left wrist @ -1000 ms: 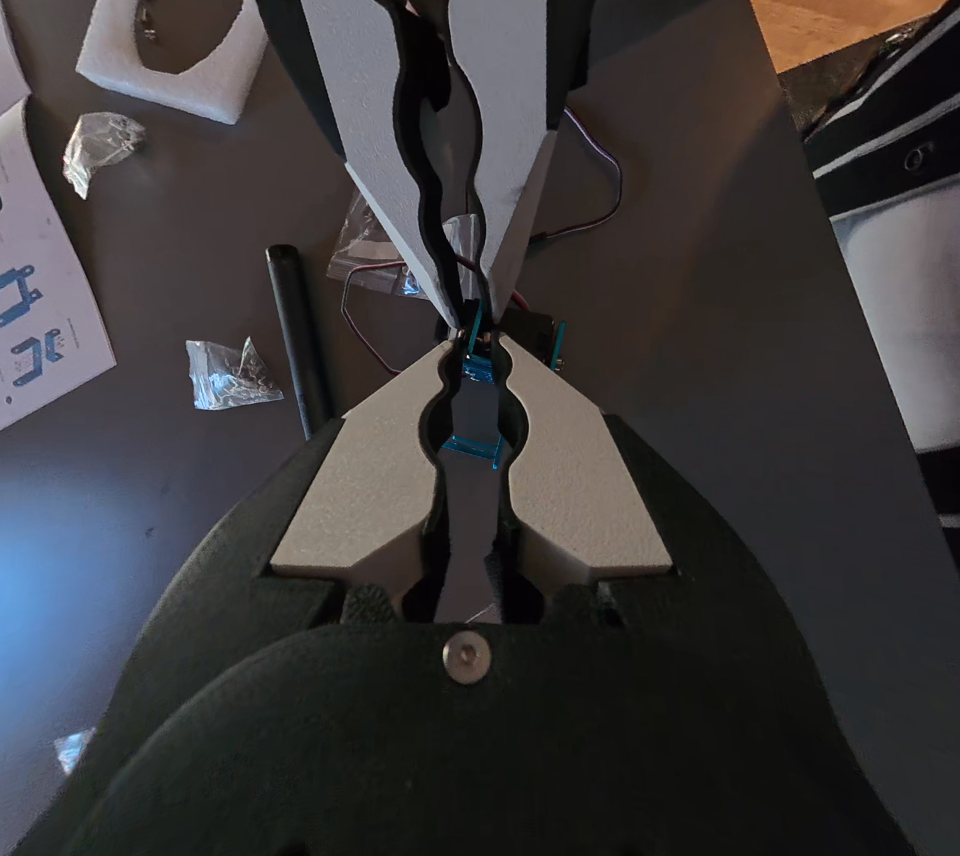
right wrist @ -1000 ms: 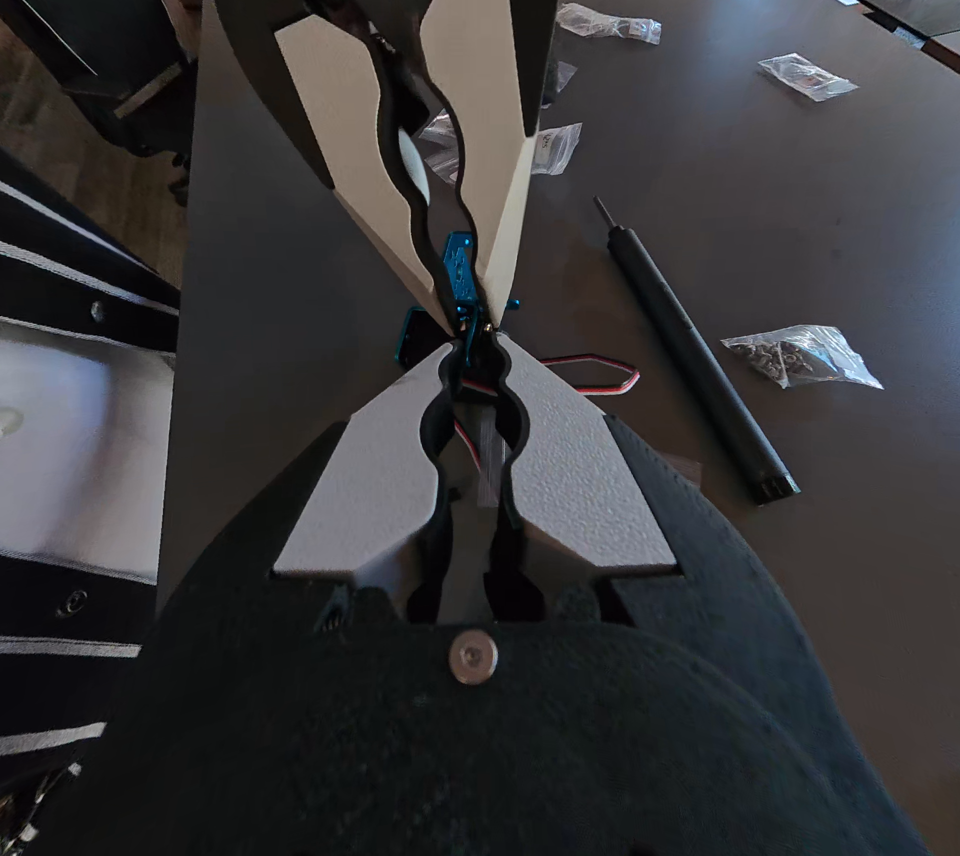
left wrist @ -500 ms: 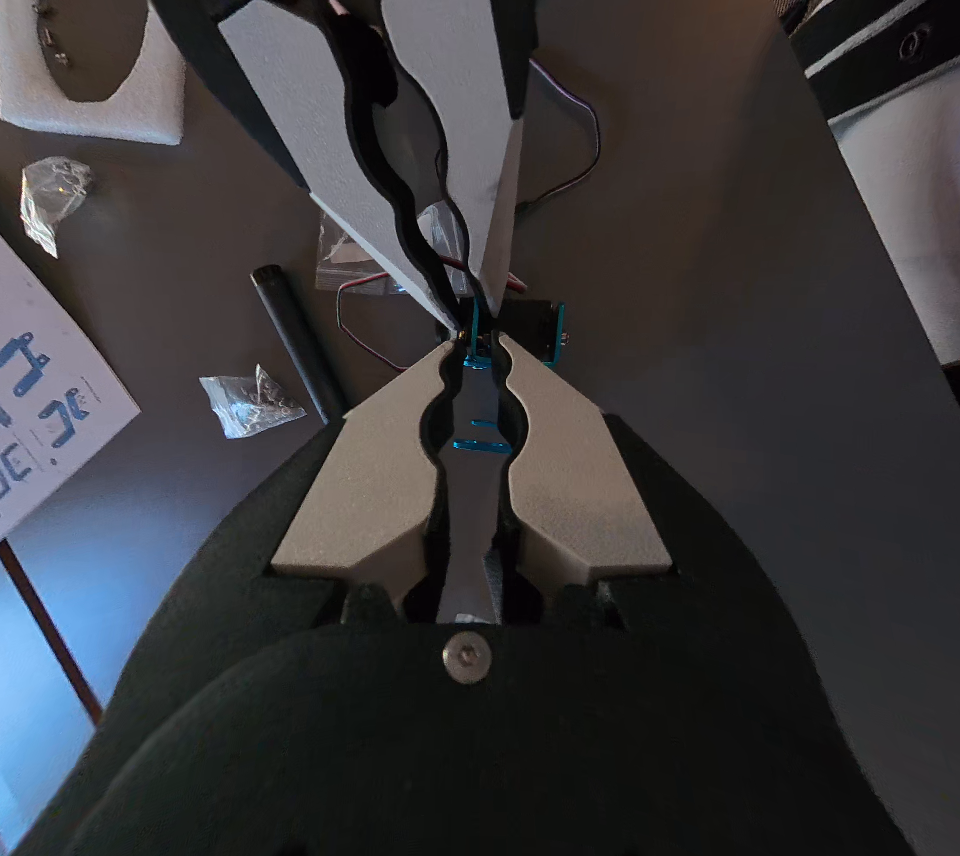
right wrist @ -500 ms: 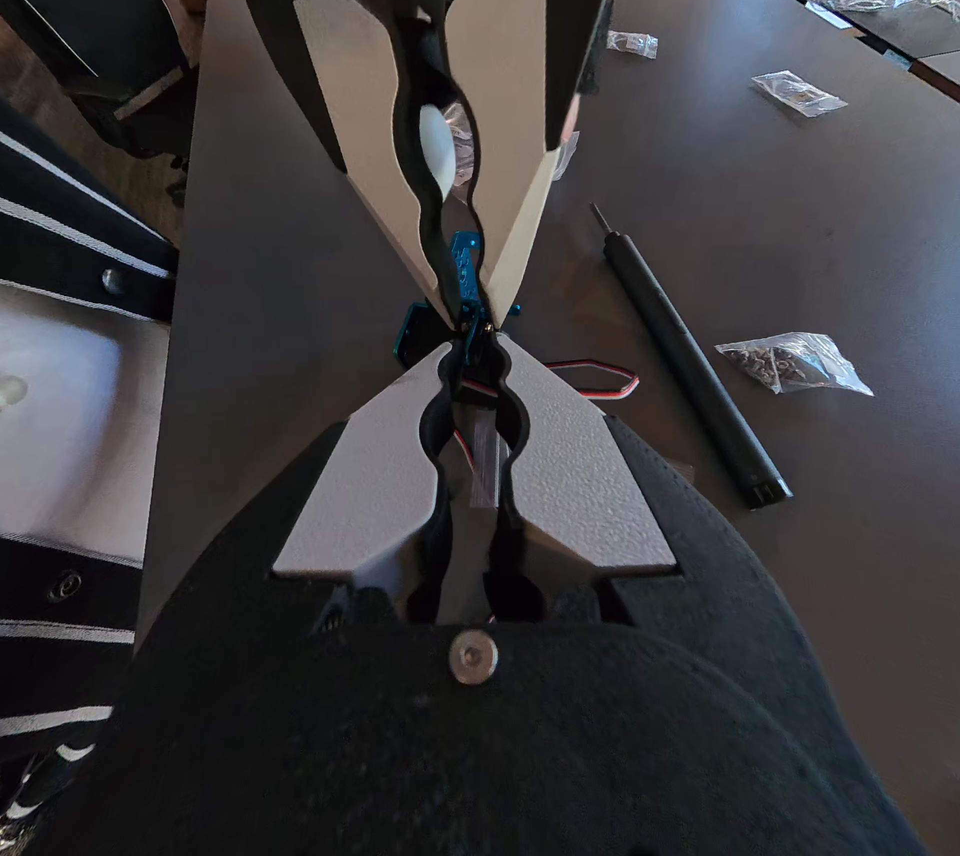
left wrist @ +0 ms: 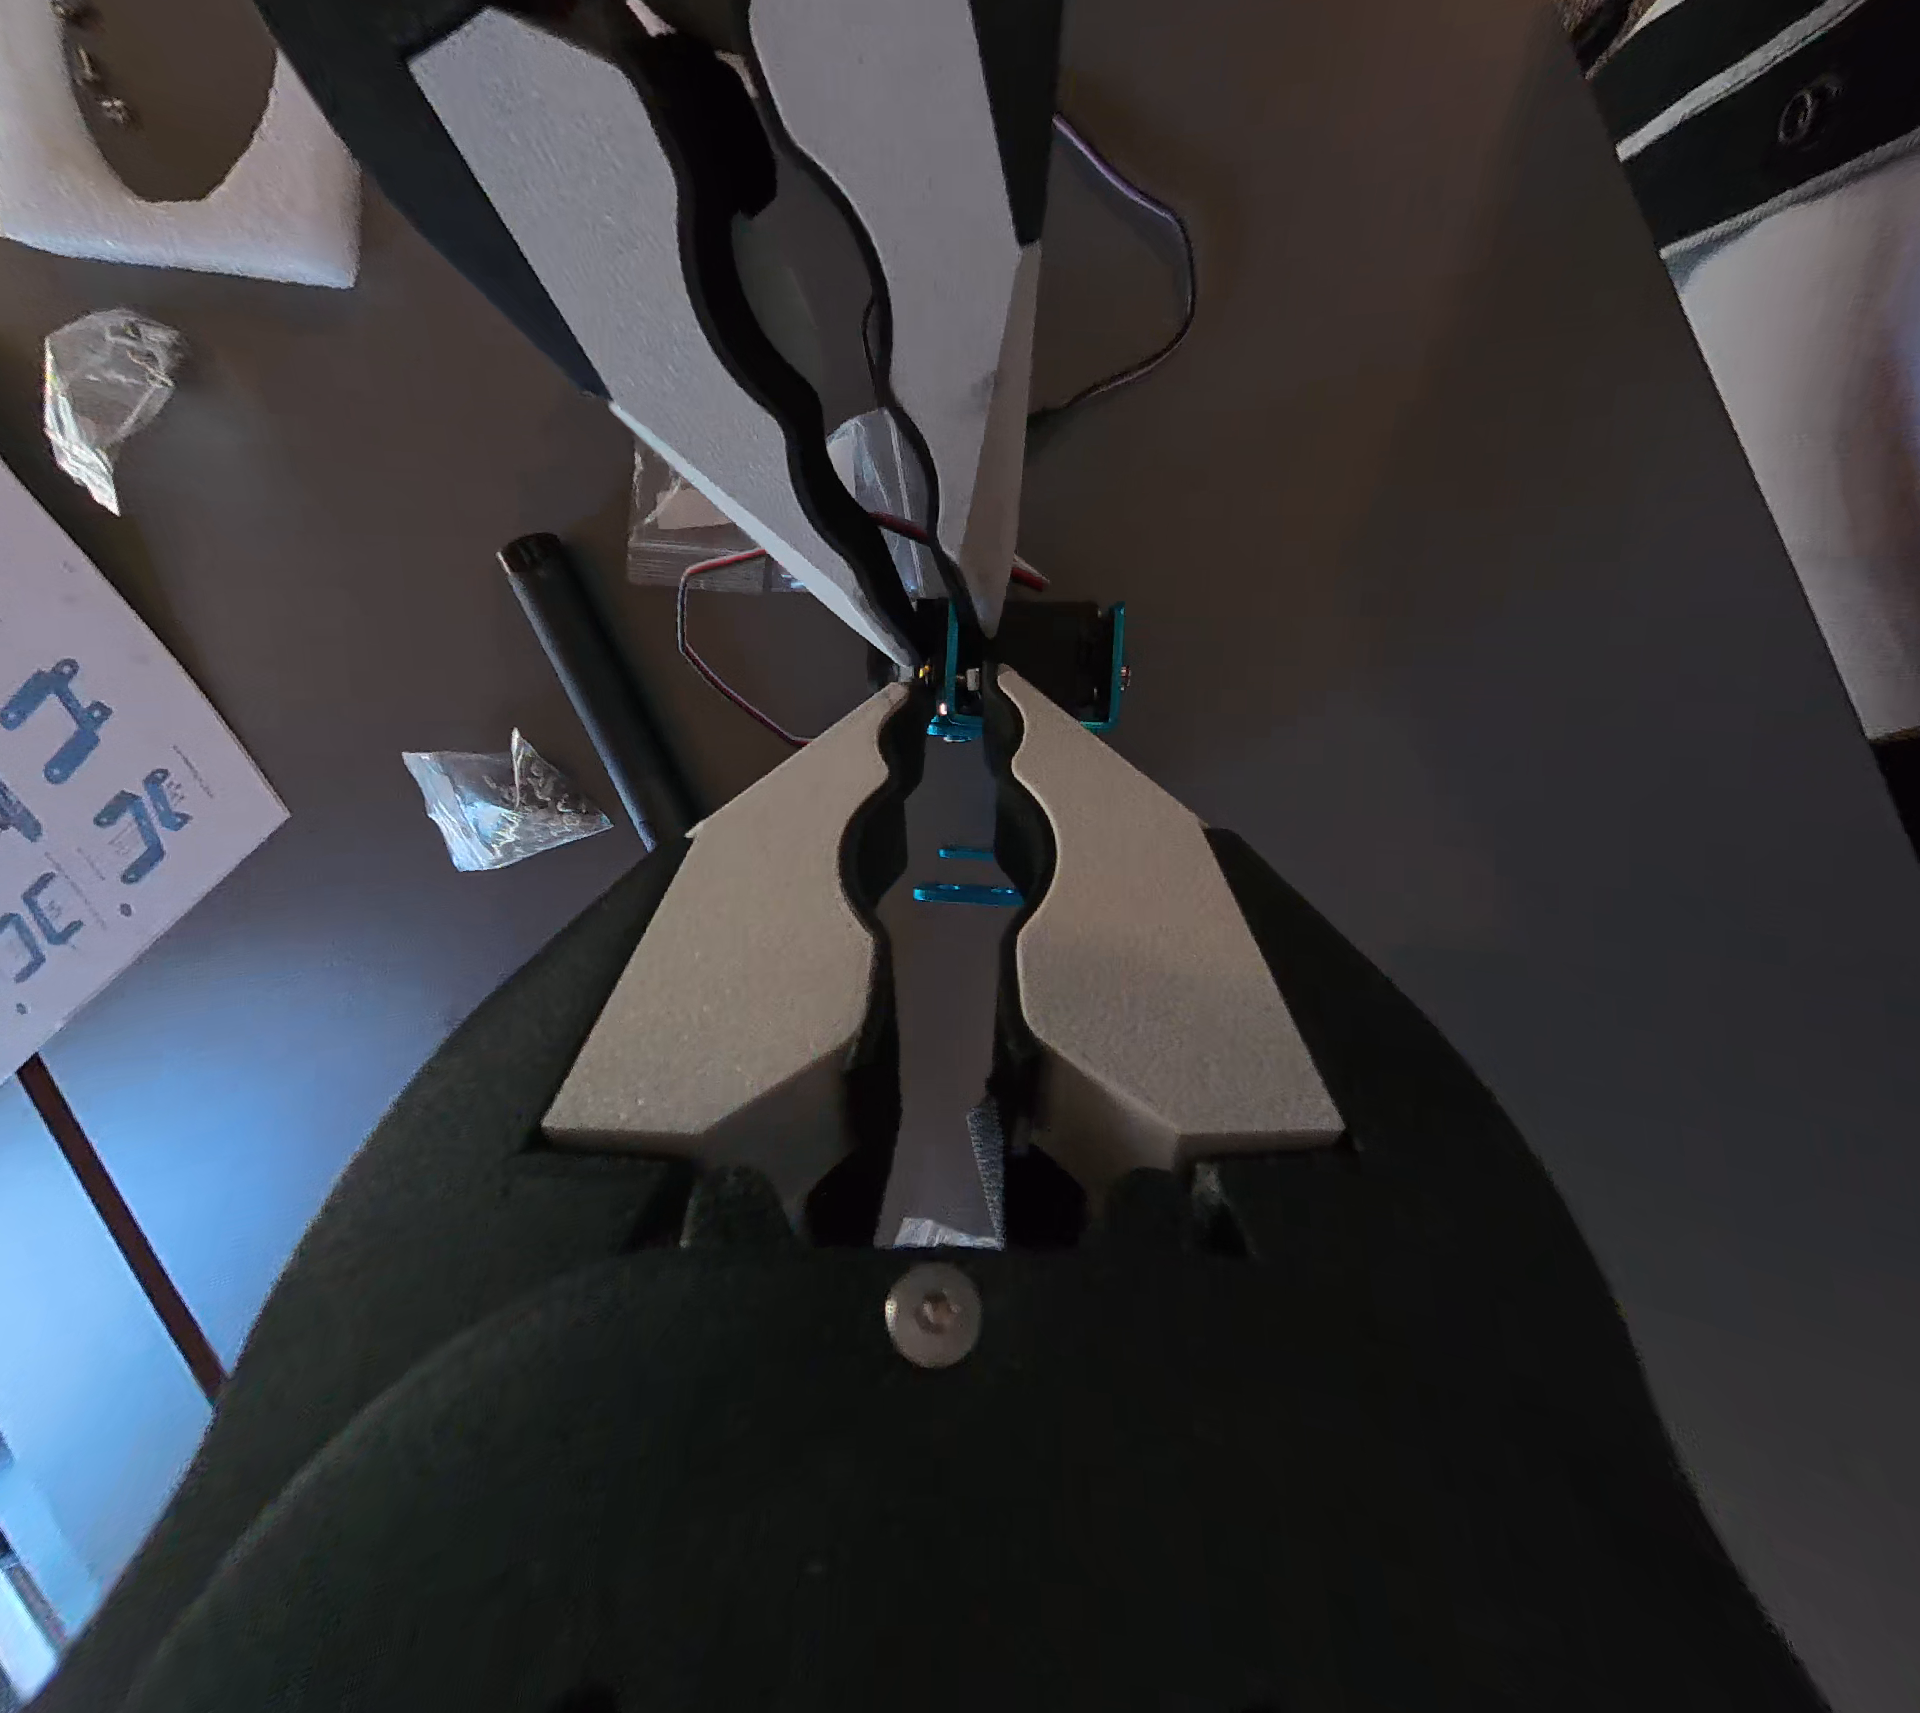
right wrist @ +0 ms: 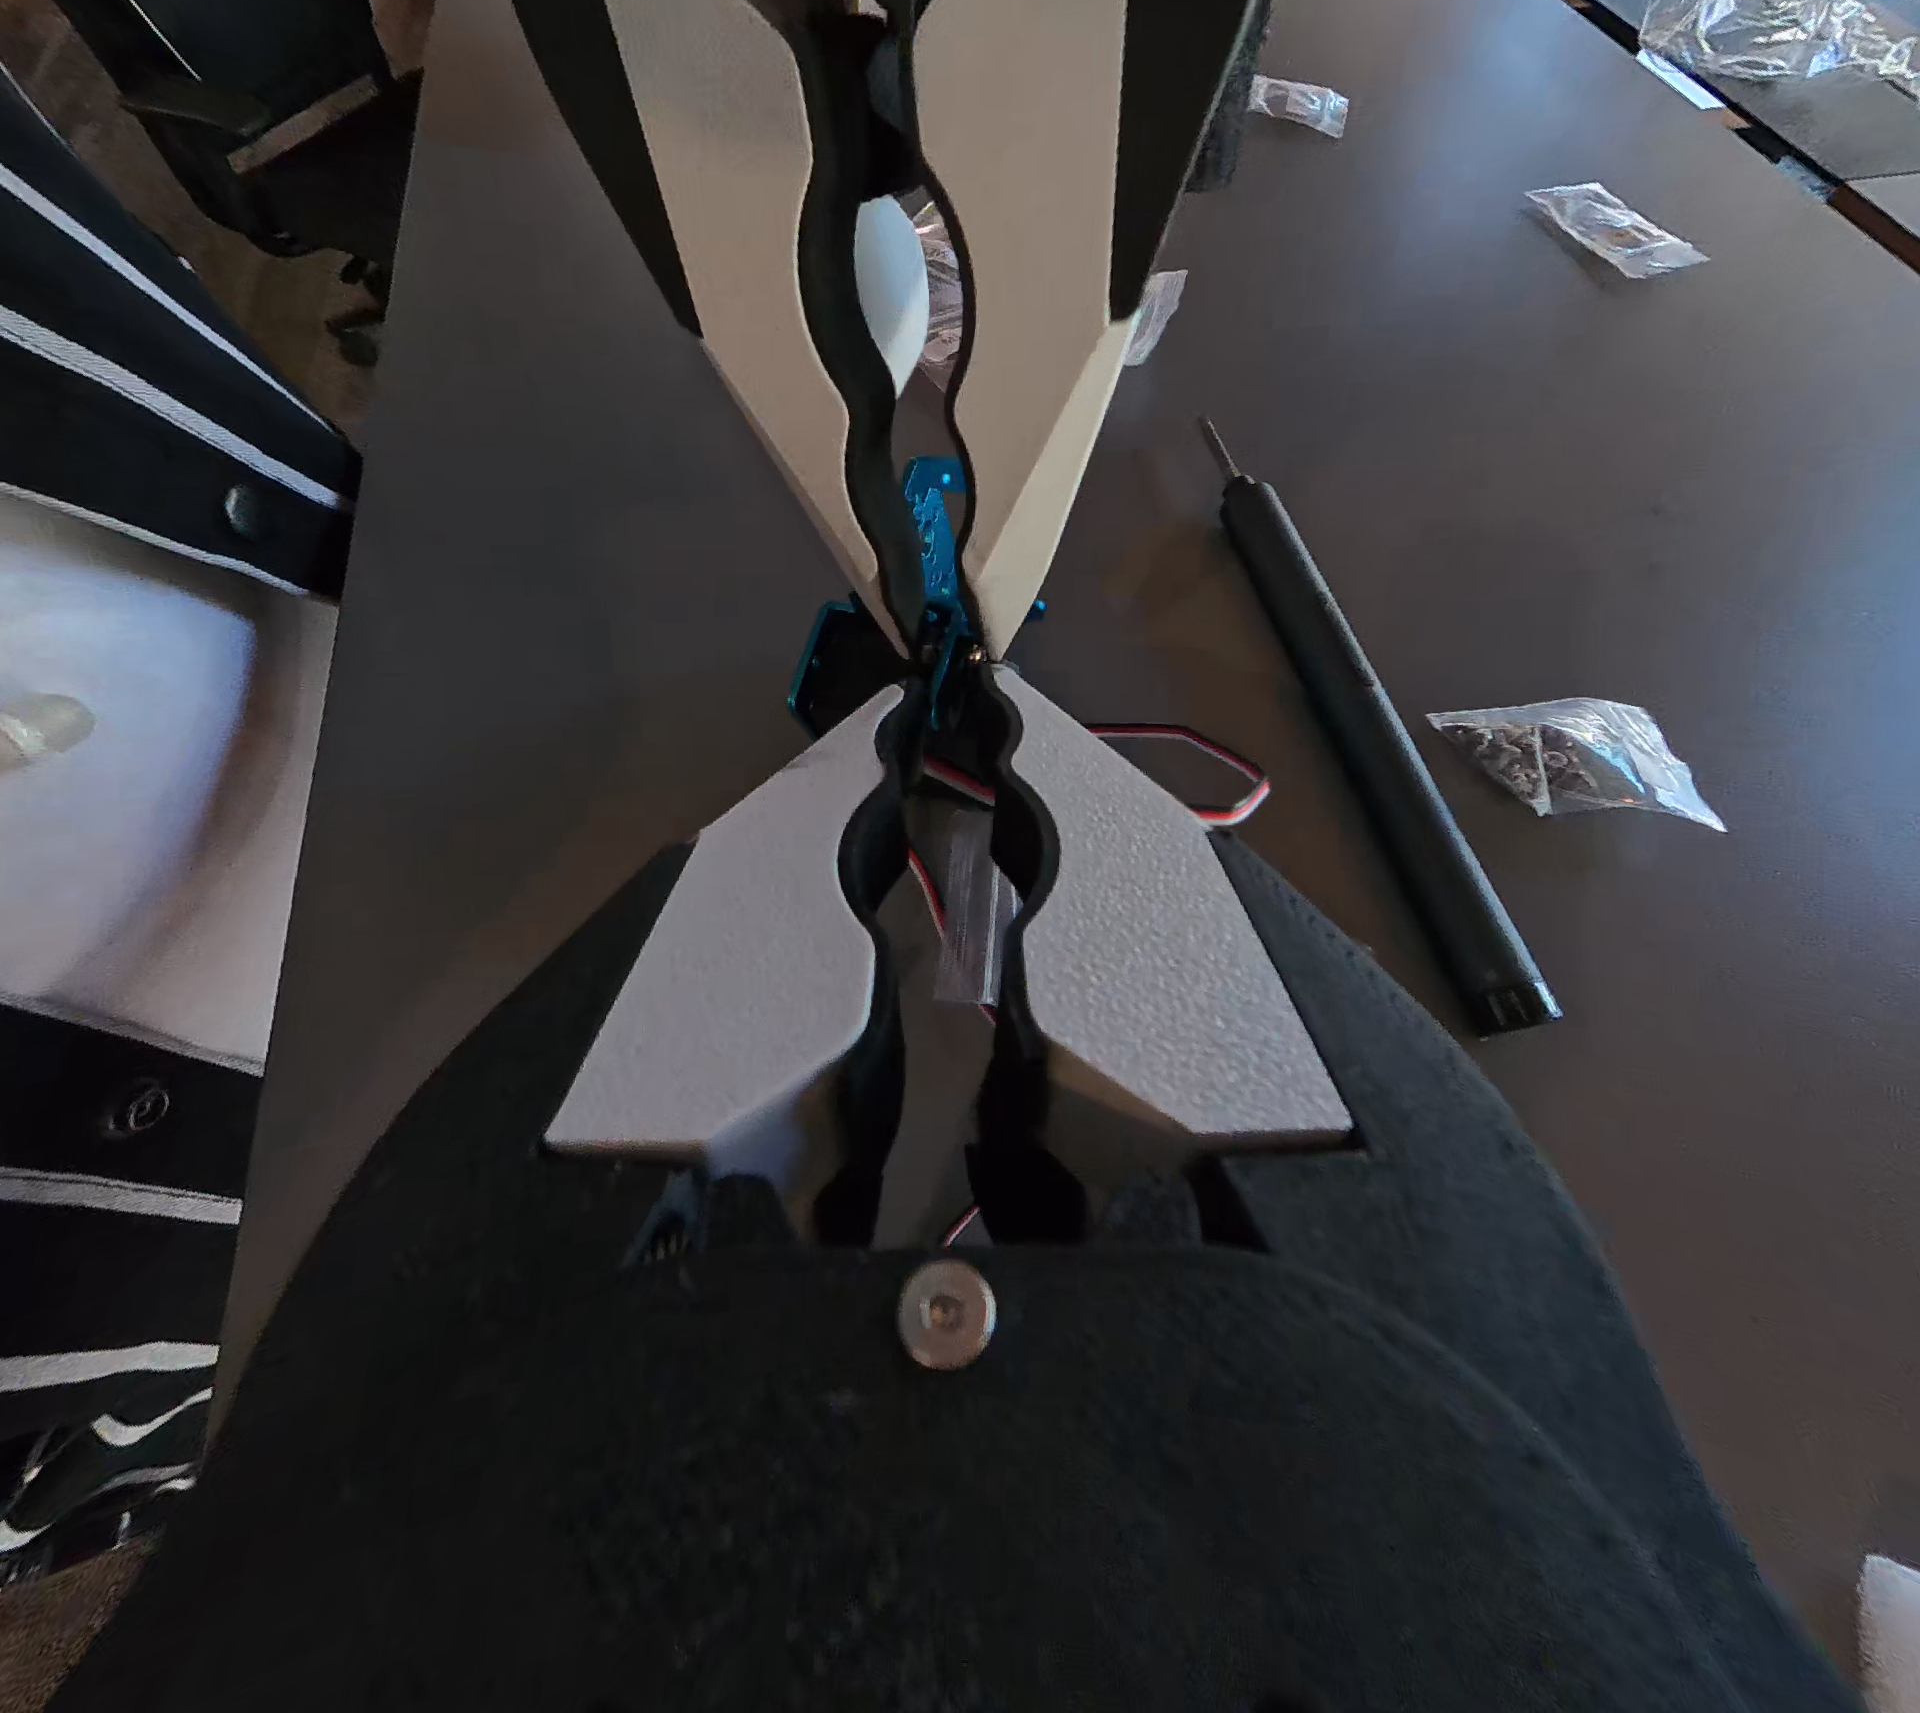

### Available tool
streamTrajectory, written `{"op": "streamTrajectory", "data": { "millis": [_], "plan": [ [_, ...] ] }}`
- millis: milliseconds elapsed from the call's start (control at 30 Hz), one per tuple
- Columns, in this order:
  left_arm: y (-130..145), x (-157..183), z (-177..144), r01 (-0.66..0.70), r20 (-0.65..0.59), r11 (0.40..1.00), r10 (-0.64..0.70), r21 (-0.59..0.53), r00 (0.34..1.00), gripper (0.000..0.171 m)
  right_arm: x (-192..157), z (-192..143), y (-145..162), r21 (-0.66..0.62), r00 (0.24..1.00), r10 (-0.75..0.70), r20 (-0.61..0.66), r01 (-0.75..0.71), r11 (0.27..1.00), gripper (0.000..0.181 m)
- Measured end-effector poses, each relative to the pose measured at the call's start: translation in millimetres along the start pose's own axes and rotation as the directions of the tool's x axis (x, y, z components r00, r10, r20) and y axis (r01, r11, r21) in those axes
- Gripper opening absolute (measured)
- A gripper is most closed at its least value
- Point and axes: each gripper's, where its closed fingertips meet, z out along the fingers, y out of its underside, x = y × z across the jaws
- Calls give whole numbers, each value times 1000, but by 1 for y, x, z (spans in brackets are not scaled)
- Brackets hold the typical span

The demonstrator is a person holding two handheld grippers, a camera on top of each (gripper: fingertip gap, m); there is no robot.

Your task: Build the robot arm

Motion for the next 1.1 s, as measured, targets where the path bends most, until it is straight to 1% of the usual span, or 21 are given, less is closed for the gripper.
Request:
{"op": "streamTrajectory", "data": {
  "millis": [133, 300, 533, 667, 933, 1100],
  "plan": [
    [-1, 1, 0, 19, 23, 999, -20, 27, 1000, 8, -2, 0, 0, -6, 1000, -15, -4, 15, 1000, 9],
    [-3, 3, 0, 45, 79, 998, -47, 34, 996, 8, -3, 0, 1, -19, 1000, -13, -2, 13, 1000, 8],
    [-1, 2, -1, 47, 123, 995, -58, 87, 991, 8, -3, 1, -1, -15, 1000, -15, 7, 15, 1000, 9],
    [-1, 4, -1, 64, 122, 993, -76, 95, 990, 7, -5, 2, -2, -7, 1000, -5, -16, 5, 1000, 15],
    [-1, 4, -1, 75, 133, 992, -88, 105, 987, 7, -8, 1, -3, 26, 999, 43, -33, -42, 999, 17],
    [-1, 3, -1, 70, 129, 990, -86, 126, 988, 7, -6, 2, -3, 43, 998, 33, -59, -30, 999, 15]
  ]
}}
